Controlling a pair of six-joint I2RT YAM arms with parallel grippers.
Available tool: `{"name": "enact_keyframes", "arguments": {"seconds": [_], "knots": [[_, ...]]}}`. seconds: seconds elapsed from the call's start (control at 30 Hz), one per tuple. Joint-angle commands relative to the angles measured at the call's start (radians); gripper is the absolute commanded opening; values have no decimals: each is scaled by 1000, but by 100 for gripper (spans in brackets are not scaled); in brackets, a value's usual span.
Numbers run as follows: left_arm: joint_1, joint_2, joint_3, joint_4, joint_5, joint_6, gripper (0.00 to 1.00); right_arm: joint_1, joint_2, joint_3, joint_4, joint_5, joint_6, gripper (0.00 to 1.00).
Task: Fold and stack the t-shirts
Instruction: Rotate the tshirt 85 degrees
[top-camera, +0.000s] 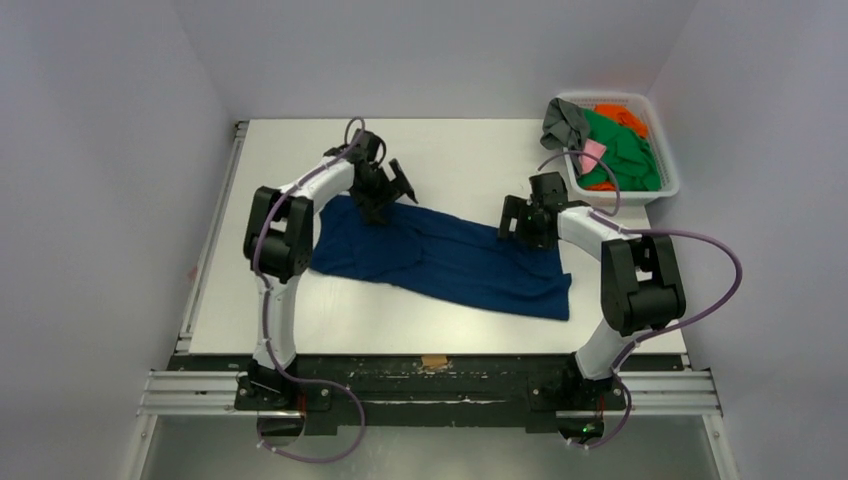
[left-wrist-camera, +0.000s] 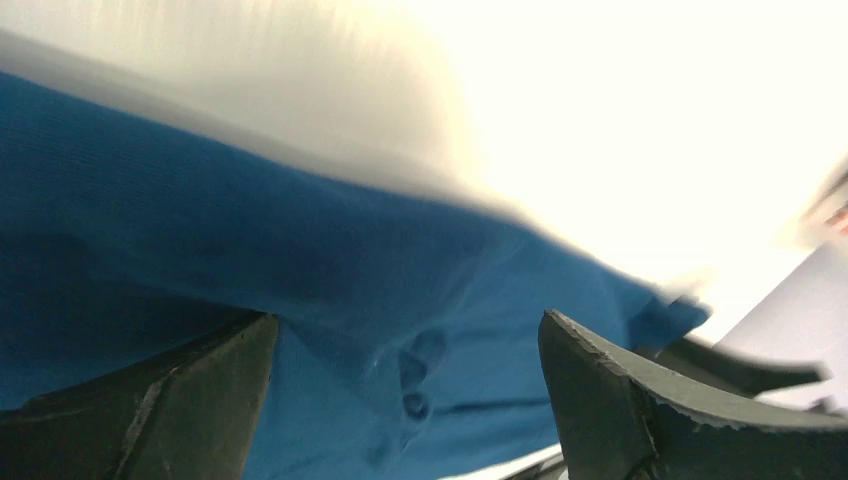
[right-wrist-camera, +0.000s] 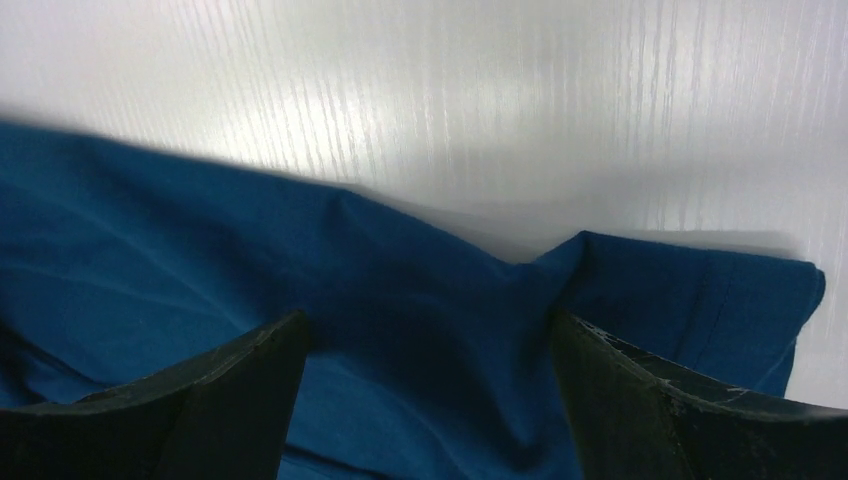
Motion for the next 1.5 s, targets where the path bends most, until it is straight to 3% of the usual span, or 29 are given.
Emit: {"name": "enact_keyframes", "arguments": {"seconds": [0.0, 0.1, 0.17, 0.27, 0.47, 0.7, 0.97, 1.1, 1.3, 1.47], "knots": [[55, 252, 395, -35, -5, 32, 100, 3, 42, 38, 30, 13, 25, 88], [73, 440, 679, -53, 90, -33, 100, 5, 42, 48, 1, 3, 39, 88], [79, 525, 784, -11, 142, -109, 100, 4, 23, 23, -14, -45, 65, 88], [79, 566, 775, 159, 164, -214, 100, 10, -20, -45, -45, -150, 73, 90], [81, 649, 845, 345, 165, -280, 100, 54, -89, -241, -156, -296, 24, 96], [75, 768, 997, 571, 168, -288, 100, 261, -211, -360, -156, -432, 36, 99], [40, 762, 1014, 665, 156, -107, 100, 494, -136, -290, -59, -502, 43, 99], [43, 697, 1013, 642, 198, 56, 100, 588, -123, -230, -109, -442, 2, 99], [49, 493, 965, 471, 227, 398, 100, 596, -303, -211, -231, -258, -5, 99], [51, 344, 962, 376, 216, 425, 100, 594, -423, -140, -250, -124, 28, 99]]}}
